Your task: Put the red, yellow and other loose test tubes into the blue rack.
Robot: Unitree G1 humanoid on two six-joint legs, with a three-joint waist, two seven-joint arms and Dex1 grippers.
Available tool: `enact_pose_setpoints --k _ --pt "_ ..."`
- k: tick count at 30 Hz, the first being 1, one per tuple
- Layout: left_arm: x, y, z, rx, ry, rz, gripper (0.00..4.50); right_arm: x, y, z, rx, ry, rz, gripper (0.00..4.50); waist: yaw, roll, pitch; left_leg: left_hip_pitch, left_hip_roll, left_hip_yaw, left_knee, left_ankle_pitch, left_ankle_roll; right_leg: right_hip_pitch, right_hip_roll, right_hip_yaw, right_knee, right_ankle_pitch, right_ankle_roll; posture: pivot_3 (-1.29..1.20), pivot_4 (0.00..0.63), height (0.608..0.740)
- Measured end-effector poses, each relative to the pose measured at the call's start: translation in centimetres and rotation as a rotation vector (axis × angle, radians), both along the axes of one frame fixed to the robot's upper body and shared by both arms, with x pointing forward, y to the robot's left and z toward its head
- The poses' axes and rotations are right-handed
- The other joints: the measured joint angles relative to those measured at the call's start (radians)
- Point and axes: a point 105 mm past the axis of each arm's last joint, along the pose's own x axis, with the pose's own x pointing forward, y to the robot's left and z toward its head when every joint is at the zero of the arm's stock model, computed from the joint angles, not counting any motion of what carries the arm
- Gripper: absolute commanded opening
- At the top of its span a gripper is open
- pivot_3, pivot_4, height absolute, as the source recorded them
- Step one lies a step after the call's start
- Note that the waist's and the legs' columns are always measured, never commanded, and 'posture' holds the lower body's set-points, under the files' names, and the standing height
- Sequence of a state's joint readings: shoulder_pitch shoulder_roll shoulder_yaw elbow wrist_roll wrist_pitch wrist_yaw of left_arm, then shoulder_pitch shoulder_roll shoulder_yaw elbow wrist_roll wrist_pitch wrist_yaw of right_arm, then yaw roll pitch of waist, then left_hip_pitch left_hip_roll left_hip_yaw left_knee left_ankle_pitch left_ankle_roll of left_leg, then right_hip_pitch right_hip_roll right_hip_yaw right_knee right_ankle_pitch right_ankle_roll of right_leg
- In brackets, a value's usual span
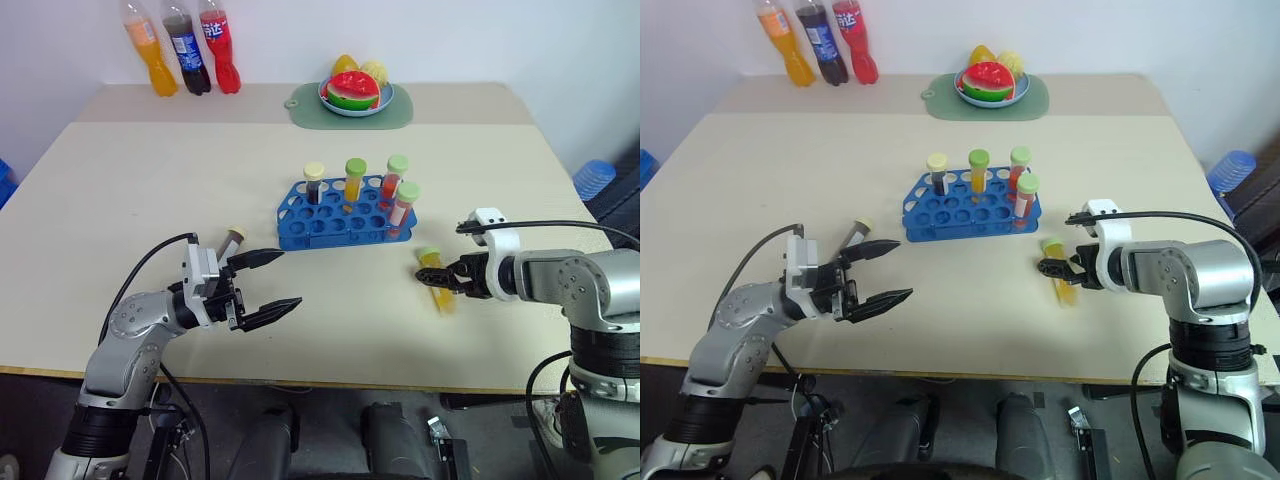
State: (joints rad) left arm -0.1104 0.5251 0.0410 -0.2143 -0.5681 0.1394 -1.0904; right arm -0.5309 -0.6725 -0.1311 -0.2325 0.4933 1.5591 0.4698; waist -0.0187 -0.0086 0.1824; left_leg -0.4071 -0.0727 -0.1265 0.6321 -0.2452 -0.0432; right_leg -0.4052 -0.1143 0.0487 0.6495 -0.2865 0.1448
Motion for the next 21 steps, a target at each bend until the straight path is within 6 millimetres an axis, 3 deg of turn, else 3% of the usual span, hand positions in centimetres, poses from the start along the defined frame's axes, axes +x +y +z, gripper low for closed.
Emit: enact_pose_setpoints --k 4,8,12,14,18,21 --pt "0.0 0.0 0.0 0.003 -0.001 0.002 4.5 0.2 0.6 -0.3 -0.026 -0.031 0.045 1.05 -0.001 0.0 0.0 0.0 0.0 0.0 0.0 0.0 0.0 0.0 0.0 0.0 0.0 0.0 0.0 0.0 0.15 0.74" --pt "0.0 0.1 0.0 0.005 0.001 0.005 4.5 0.0 0.9 -0.6 -0.109 -0.112 0.138 1.05 0.002 -0.003 -0.002 0.0 0.0 0.0 0.0 0.0 0.0 0.001 0.0 0.0 0.0 0.0 0.0 0.0 0.15 0.74" --pt "0.0 0.1 0.0 0.006 0.001 0.007 4.5 -0.6 1.9 -0.3 -0.002 -0.22 0.248 1.05 -0.002 -0.006 -0.003 0.001 0.0 0.0 0.0 0.0 0.0 0.002 0.001 -0.001 0.0 0.0 0.0 0.0 0.15 0.74" --pt "0.0 0.0 0.1 0.006 -0.005 0.003 4.5 -1.0 3.4 0.5 0.105 -0.295 0.333 1.05 -0.006 -0.005 -0.003 0.001 0.001 0.0 0.0 0.0 0.0 0.001 0.002 -0.001 0.0 0.0 0.0 0.0 0.15 0.74" --pt "0.1 0.0 0.1 0.01 -0.007 0.003 4.5 -2.9 7.9 3.9 0.372 -0.513 0.598 1.05 -0.003 -0.005 -0.003 0.001 0.001 -0.001 0.0 0.0 0.0 0.001 0.002 -0.001 0.0 0.0 0.0 0.0 0.15 0.74" --pt "0.2 0.1 0.0 0.01 -0.003 0.007 4.5 -2.9 9.6 5.8 0.45 -0.656 0.689 1.05 0.0 -0.005 -0.003 0.001 0.001 -0.001 0.0 0.0 0.0 0.002 0.002 -0.001 0.0 0.0 0.0 0.0 0.15 0.74"
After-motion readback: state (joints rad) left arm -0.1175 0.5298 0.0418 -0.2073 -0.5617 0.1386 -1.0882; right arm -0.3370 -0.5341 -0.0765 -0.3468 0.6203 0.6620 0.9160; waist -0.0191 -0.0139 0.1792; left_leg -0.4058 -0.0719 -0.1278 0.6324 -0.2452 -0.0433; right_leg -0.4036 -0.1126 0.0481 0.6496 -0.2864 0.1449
